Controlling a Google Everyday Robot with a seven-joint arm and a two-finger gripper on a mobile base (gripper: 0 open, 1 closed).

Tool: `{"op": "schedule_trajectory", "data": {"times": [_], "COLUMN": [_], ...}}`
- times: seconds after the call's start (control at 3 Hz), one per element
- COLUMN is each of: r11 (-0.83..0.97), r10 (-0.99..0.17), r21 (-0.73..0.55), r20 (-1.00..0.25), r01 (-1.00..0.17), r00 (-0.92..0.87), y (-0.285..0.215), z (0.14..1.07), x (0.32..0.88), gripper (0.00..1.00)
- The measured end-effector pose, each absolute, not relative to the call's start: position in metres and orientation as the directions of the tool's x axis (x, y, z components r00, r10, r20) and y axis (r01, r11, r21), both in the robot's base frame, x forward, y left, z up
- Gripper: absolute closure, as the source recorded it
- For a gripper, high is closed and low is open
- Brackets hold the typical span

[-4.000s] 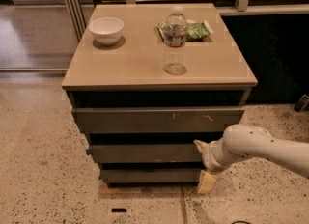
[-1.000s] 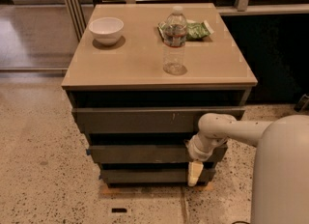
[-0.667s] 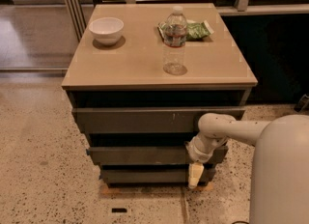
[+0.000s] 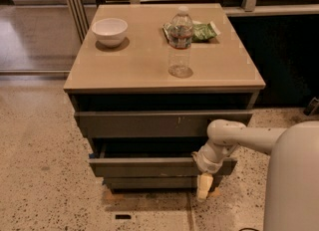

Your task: Open middle drawer

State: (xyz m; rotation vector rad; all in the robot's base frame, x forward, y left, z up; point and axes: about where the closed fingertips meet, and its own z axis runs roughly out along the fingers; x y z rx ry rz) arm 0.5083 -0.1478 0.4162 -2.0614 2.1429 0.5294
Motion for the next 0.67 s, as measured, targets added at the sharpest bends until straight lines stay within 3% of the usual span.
{"op": "schedule_trajectory", "data": {"times": [0.33,0.67], "r11": [0.011,-0.008], "r10": [-0.944,-0.942], "r21": [0.165,0.217], "r20": [-0.324,-0.33], "r01": [-0.986,-0.976], "r00": [-0.064,-0.065], "y": [-0.148,-0.153], "z": [0.417,0.426], "x": [0.508,0.472], "gripper": [0.0,0.0]}}
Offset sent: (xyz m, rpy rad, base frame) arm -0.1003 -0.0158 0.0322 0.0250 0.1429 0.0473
